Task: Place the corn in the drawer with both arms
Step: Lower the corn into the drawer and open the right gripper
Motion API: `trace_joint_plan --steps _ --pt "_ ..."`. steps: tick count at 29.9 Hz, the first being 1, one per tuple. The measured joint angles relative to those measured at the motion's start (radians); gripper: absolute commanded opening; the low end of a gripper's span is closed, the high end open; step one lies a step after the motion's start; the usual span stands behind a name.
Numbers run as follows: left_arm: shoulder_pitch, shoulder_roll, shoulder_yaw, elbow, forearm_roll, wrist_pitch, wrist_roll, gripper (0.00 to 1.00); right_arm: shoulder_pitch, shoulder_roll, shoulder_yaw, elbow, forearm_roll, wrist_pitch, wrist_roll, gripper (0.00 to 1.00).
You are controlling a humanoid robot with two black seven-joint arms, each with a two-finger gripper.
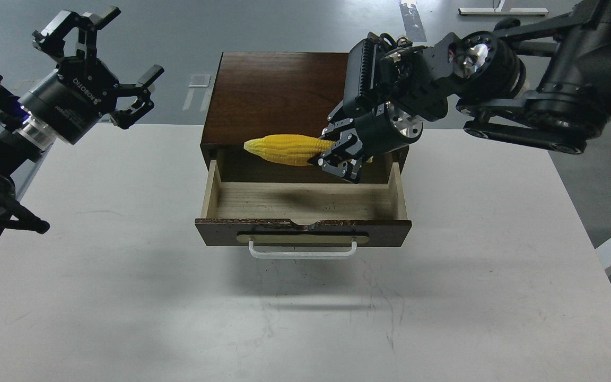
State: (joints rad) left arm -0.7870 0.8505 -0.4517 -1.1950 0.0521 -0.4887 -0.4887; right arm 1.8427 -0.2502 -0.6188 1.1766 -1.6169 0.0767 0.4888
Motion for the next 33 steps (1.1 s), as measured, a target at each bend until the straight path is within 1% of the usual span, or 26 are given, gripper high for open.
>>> trace_joint_plan --steps 3,5,6,7,8,9,11,13,15,16,18,23,24,33 --pt "0.000 -0.001 -0.005 0.000 0.000 0.000 0.000 0.99 -0.008 0.033 -0.028 -0.001 -0.006 -0.001 0.000 0.14" --pt "0.000 -0.001 -0.006 0.000 0.000 0.000 0.000 0.99 -0.021 0.046 -0.035 -0.006 -0.006 -0.001 0.000 0.19" --pt "0.000 0.000 -0.006 0.000 0.000 0.000 0.000 0.99 -0.029 0.052 -0.036 -0.013 -0.006 -0.002 0.000 0.22" --pt "0.000 0.000 -0.007 0.000 0.000 0.000 0.000 0.99 -0.036 0.057 -0.037 -0.020 -0.006 -0.002 0.000 0.31" --pt "0.000 0.000 -0.007 0.000 0.000 0.000 0.000 0.99 -0.042 0.061 -0.037 -0.025 -0.006 -0.002 0.000 0.32" --pt "0.001 0.000 -0.007 0.000 0.000 0.000 0.000 0.99 -0.049 0.063 -0.037 -0.029 -0.006 -0.003 0.000 0.38" --pt "0.001 0.001 -0.007 0.000 0.000 0.000 0.000 0.99 -0.057 0.065 -0.038 -0.033 -0.006 -0.004 0.000 0.41" --pt "0.002 0.001 -0.007 0.000 0.000 0.000 0.000 0.99 -0.066 0.066 -0.039 -0.034 -0.006 -0.005 0.000 0.53" --pt "0.002 0.001 -0.008 0.000 0.000 0.000 0.000 0.99 -0.071 0.066 -0.041 -0.035 -0.006 -0.005 0.000 0.56" --pt "0.002 0.001 -0.008 0.000 0.000 0.000 0.000 0.99 -0.073 0.066 -0.042 -0.035 -0.006 -0.005 0.000 0.59" --pt "0.003 0.001 -0.008 0.000 0.000 0.000 0.000 0.99 -0.076 0.066 -0.042 -0.035 -0.006 -0.006 0.000 0.64" --pt "0.003 0.001 -0.009 0.000 0.000 0.000 0.000 0.99 -0.080 0.065 -0.041 -0.034 -0.005 -0.009 0.000 0.70" --pt "0.003 0.001 -0.009 0.000 0.000 0.000 0.000 0.99 -0.080 0.065 -0.041 -0.034 -0.004 -0.009 0.000 0.73" --pt "0.002 0.001 -0.009 0.000 0.000 0.000 0.000 0.99 -0.065 0.044 -0.033 -0.024 0.010 -0.018 0.000 0.75"
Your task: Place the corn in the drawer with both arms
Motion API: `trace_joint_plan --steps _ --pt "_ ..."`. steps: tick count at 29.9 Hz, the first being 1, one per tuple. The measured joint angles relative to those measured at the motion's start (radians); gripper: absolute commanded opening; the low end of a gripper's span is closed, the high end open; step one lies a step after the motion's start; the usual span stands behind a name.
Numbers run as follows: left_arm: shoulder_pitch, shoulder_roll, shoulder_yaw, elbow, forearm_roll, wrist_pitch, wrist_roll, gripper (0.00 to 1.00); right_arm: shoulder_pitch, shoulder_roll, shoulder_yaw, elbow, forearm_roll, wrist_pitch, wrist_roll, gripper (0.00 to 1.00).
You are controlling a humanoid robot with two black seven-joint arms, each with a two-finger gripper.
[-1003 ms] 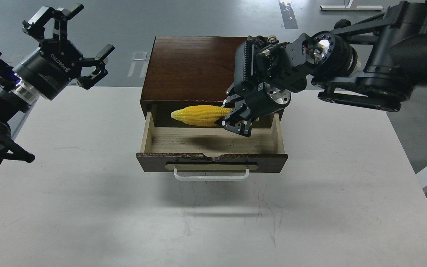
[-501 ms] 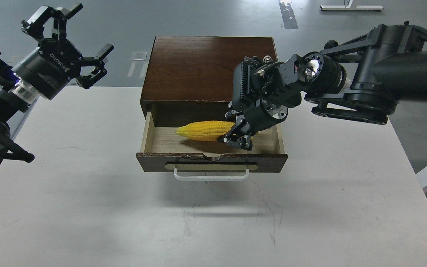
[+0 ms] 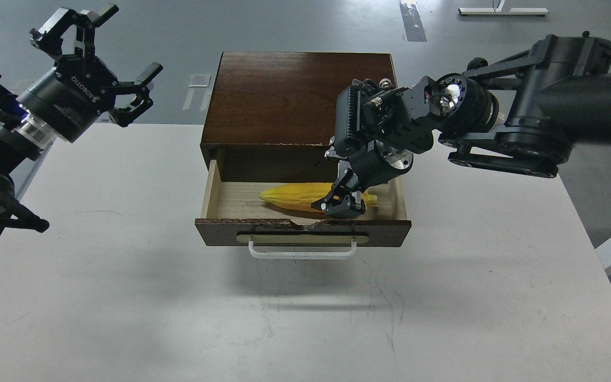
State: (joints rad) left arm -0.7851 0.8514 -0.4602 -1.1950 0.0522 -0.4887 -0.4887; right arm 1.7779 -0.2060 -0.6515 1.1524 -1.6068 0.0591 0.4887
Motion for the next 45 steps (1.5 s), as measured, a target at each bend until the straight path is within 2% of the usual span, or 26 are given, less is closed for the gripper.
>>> trace_joint_plan --steps 5,7,10,13,18,21,24,28,35,39,45 --pt "0.000 0.001 0.000 0.000 0.000 0.000 0.000 0.99 0.069 -0.057 0.045 0.015 0.101 -0.013 0.000 0.80" --pt "0.000 0.002 0.000 0.000 0.000 0.000 0.000 0.99 0.099 -0.093 0.072 0.016 0.204 -0.013 0.000 0.82" --pt "0.000 0.002 0.000 0.000 0.000 0.000 0.000 0.99 0.126 -0.161 0.120 0.015 0.380 -0.011 0.000 0.94" --pt "0.001 0.003 0.000 0.000 0.000 0.000 0.000 0.99 0.116 -0.265 0.173 0.014 0.569 -0.009 0.000 0.96" --pt "0.001 0.000 0.000 0.000 0.000 0.000 0.000 0.99 -0.043 -0.433 0.282 0.015 0.809 -0.014 0.000 0.96" --pt "0.001 -0.001 0.000 0.000 0.000 0.000 0.000 0.99 -0.221 -0.535 0.399 0.015 0.894 -0.018 0.000 0.96" --pt "0.002 -0.005 0.001 0.000 0.001 0.000 0.000 0.99 -0.402 -0.584 0.530 0.011 0.991 -0.020 0.000 0.96" --pt "0.016 -0.008 0.001 0.000 0.004 0.000 0.000 0.99 -0.647 -0.597 0.707 0.007 1.144 -0.020 0.000 0.96" --pt "0.035 -0.011 0.000 -0.003 0.006 0.000 0.000 0.99 -0.932 -0.550 0.946 0.002 1.436 -0.019 0.000 0.96" --pt "0.040 -0.015 0.000 -0.005 0.008 0.000 0.000 0.99 -1.044 -0.513 1.060 -0.013 1.483 -0.019 0.000 1.00" --pt "0.062 -0.030 -0.002 -0.020 0.055 0.000 0.000 0.99 -1.116 -0.481 1.103 -0.015 1.485 -0.016 0.000 1.00"
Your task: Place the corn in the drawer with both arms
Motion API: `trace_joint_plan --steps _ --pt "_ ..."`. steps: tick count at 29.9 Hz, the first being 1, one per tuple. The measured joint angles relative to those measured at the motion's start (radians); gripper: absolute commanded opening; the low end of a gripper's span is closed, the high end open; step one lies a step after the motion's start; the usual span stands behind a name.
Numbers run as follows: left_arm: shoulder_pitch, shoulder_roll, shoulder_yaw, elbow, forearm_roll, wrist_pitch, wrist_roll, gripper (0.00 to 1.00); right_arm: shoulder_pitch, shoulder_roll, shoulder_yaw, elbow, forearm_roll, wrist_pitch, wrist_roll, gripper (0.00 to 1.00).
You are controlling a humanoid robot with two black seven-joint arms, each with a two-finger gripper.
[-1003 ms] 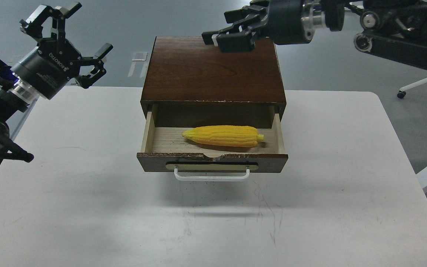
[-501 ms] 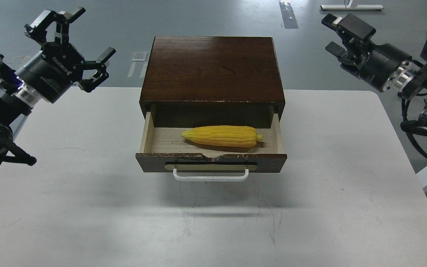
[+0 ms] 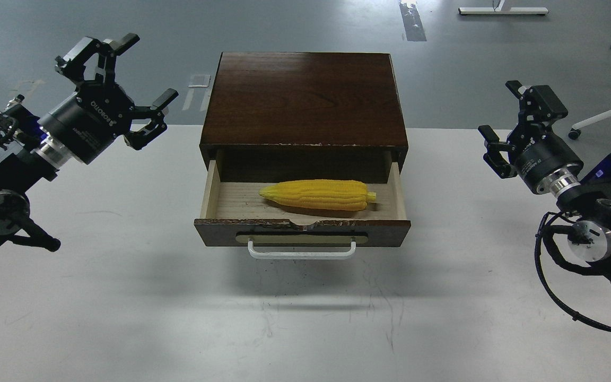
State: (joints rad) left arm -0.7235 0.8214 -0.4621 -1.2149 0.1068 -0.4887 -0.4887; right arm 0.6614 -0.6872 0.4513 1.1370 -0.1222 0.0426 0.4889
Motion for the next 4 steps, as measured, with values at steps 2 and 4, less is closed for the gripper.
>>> trace_joint_plan --steps 2,4 --pt "0.005 -0.002 -0.002 -0.002 0.005 0.000 0.000 0.99 -0.005 0.000 0.000 0.004 -0.001 0.002 0.000 1.00" --pt "0.007 -0.004 -0.006 -0.003 0.006 0.000 0.000 0.99 -0.010 -0.001 0.001 0.008 -0.002 0.004 0.000 1.00"
